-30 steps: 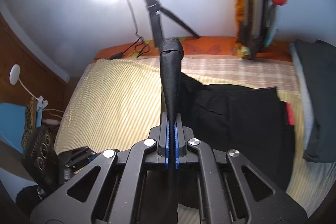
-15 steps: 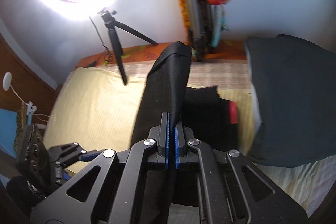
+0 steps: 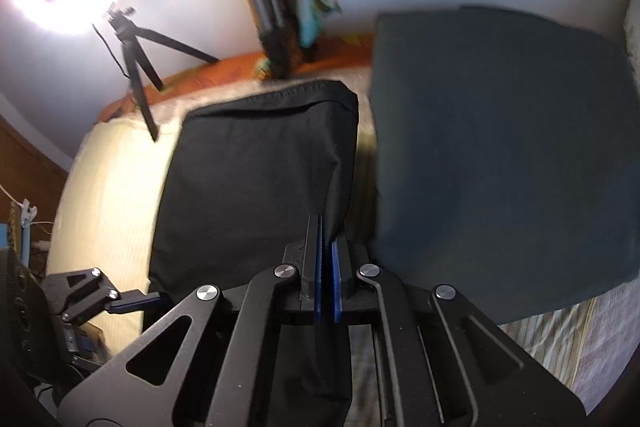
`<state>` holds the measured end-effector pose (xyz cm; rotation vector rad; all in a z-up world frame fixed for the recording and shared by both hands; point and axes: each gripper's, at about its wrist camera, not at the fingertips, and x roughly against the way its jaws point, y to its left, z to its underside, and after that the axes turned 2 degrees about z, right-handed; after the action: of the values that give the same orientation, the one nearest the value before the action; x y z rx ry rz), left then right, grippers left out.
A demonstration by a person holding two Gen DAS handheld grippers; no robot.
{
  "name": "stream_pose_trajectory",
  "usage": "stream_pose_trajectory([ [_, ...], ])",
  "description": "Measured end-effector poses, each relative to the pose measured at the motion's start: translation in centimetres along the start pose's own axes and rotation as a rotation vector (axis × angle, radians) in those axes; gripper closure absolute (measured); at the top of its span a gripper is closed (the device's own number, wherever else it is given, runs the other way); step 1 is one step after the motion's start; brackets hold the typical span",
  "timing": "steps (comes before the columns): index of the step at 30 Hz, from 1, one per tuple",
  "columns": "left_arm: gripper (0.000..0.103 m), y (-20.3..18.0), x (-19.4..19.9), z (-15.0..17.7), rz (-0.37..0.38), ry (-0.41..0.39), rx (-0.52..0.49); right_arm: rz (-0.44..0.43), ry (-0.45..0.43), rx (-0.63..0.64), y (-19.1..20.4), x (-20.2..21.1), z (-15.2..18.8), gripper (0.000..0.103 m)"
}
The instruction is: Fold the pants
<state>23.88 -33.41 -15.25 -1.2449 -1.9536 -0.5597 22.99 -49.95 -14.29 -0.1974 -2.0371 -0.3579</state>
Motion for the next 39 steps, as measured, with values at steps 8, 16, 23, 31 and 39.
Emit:
stream_pose_trajectory([
  [8,0.065,1.3,0.4,-0.2,0.032,0.008,0.063,0.004,0.000,0.043,0.2,0.7,0.0,0.091],
  [16,0.065,7.0,2.9,-3.2,-0.069,-0.048,0.127,-0.016,-0.125,0.128,1.1,5.9,2.2,0.077],
  [23,0.065,11.5,-0.6,-5.5,-0.161,-0.031,0.181,0.007,-0.044,0.290,3.9,3.2,3.3,0.077],
  [31,0.061,13.4,-4.4,-5.5,-0.212,0.011,0.196,-0.011,0.013,0.278,2.8,-0.2,3.7,0.077],
  [39,0.057,14.5,-2.2,-5.3,-0.198,-0.016,0.242,-0.021,0.019,0.263,2.2,-0.1,4.0,0.076],
])
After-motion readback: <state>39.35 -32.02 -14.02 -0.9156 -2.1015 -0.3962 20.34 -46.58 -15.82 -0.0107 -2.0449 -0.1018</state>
